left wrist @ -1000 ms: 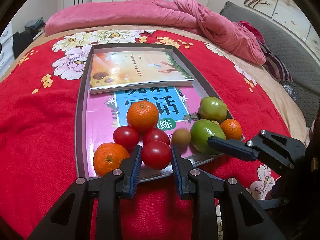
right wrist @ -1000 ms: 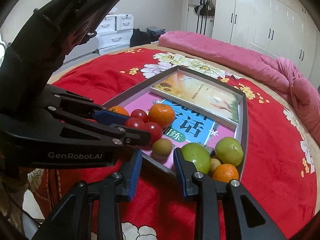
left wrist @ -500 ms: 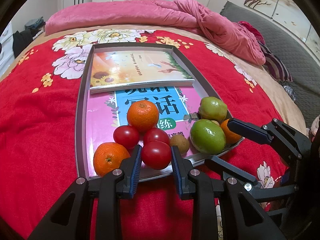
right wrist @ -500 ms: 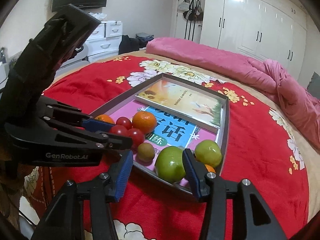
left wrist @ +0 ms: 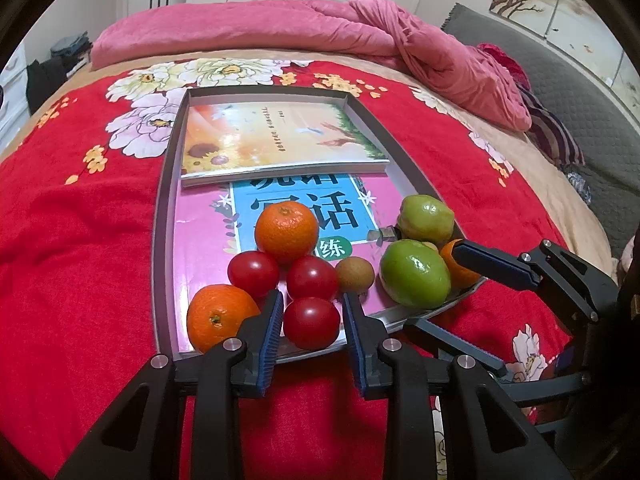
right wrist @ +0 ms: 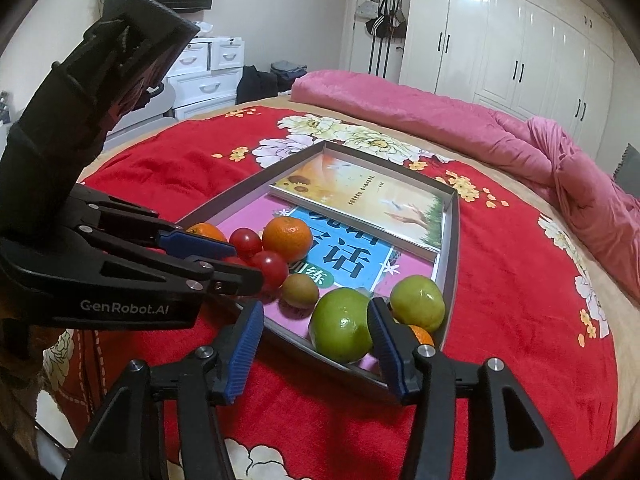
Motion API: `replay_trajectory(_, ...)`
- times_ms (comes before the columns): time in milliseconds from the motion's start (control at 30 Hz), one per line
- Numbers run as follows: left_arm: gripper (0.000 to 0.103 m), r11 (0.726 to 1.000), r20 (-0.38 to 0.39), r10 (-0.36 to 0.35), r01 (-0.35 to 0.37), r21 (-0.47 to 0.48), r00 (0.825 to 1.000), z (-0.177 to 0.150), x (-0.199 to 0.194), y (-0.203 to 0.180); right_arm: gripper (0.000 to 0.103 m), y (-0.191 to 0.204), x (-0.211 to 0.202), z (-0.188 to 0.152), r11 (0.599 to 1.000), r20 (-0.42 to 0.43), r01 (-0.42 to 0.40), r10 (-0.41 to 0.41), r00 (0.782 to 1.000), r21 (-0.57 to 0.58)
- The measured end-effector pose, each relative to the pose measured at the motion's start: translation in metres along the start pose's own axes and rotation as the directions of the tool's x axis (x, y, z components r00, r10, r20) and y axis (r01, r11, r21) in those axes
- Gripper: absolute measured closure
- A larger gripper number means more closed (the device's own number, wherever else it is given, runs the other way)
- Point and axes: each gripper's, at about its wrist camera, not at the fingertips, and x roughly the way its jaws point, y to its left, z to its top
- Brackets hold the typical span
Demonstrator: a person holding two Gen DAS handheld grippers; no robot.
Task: Organize fruits
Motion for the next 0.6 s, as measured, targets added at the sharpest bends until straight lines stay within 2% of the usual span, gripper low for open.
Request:
replay_trajectory(167, 0.064, 1.000, 0.003, -0.005, 0.005, 0.000, 1.000, -0.0001, -0.0021, -0.0003, 0.048, -0.0002, 0.0004, -0.0006, 1.000, -0.003, 0.003, -0.003, 1.000, 0.000)
replay_trajectory(367, 0.061, 1.000, 0.002, -0.004, 0.004, -0.004, 1.000, 0.0010, -0.0045, 0.0001, 0.048, -0.0003, 0.0005, -0.0005, 1.000, -0.004, 0.003, -0.003, 1.000, 0.000)
replay_trajectory(467, 0.056, 1.000, 0.005, -0.006, 0.006, -0.012, 1.000, 0.0015, -0.0067, 0.0017, 0.045, -0.0006, -0.0002, -0.0007, 1.000, -0.003, 0.006, -0.006, 1.000, 0.001)
replay_trajectory(600, 0.056, 1.000, 0.011, -0.006, 0.007, -0.016, 1.000, 0.0018, -0.0094, 0.0020, 0.043, -0.0016, -0.0016, -0.0007, 1.000, 0.001, 0.010, -0.010, 1.000, 0.003)
